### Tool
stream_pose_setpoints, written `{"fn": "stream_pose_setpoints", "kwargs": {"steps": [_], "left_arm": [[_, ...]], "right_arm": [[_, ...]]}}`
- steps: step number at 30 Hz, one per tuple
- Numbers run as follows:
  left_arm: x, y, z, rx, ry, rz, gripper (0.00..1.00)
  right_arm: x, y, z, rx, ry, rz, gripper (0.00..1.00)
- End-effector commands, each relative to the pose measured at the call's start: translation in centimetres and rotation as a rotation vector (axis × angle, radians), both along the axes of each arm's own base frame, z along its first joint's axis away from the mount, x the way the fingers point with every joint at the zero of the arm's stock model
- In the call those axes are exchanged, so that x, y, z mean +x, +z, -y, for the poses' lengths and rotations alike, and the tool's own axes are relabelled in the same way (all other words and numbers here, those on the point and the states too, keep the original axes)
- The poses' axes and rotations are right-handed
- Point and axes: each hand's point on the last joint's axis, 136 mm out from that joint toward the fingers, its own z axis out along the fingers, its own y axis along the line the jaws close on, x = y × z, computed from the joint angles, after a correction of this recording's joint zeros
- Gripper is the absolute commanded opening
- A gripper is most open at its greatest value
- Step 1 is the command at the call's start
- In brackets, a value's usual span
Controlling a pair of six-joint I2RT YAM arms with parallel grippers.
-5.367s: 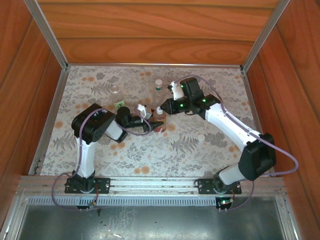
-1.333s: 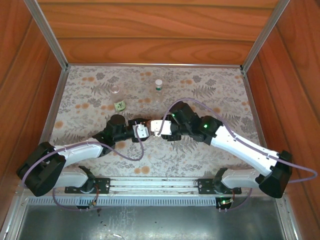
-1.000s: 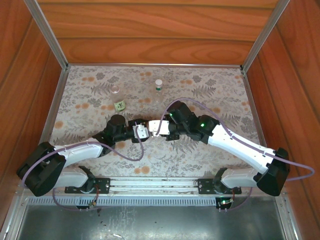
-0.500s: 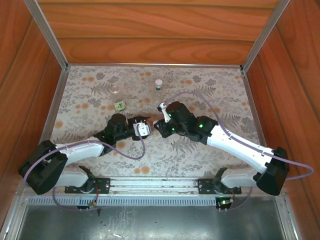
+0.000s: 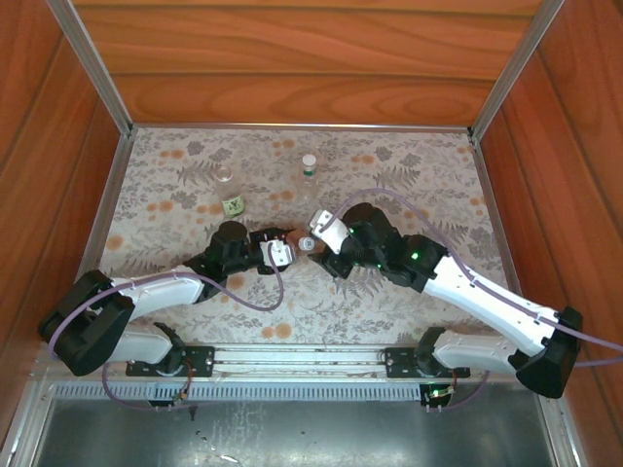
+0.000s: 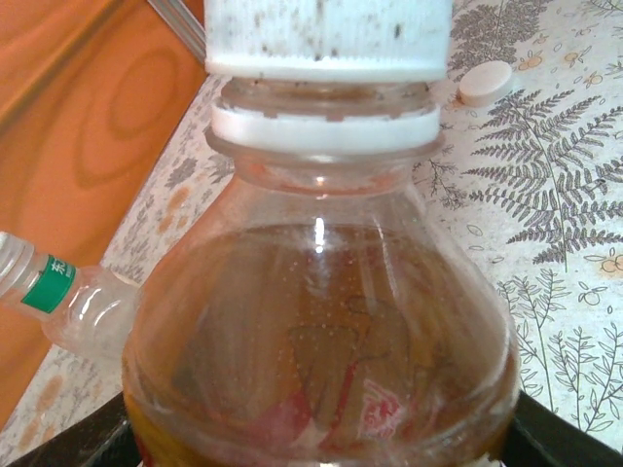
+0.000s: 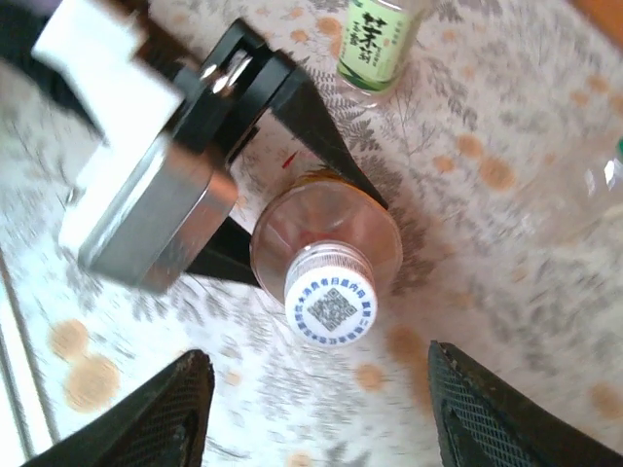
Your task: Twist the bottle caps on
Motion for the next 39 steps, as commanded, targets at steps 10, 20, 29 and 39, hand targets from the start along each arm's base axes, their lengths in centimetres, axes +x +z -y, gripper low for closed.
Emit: {"fn": "stream_pose_setpoints", "kwargs": {"steps": [10,20,29,39], "left_arm": [[-1.0,0.7,0.4,-0.022,-0.051,0.006,0.61],[-1.3,0.5,0.2,-0.023,-0.053,0.001,0.61],[-1.4,0.6,0.2,-0.027,-0.053,0.0,0.61],[-0.7,0.6,0.1,-0.016,-0.022,0.012,0.61]], "right_arm": [[0.7,-0.8,-2.1,-0.252,0.462,0.397,0.45],[0.8,-1.6,-2.8,-0.226,0.44,0.35,0.33],[1.5,-2.3,-2.6,-0.255,0.407,0.345,0.33],[3.1,0.1,-2.8,0.056,-0.125,-0.046,0.07]]}}
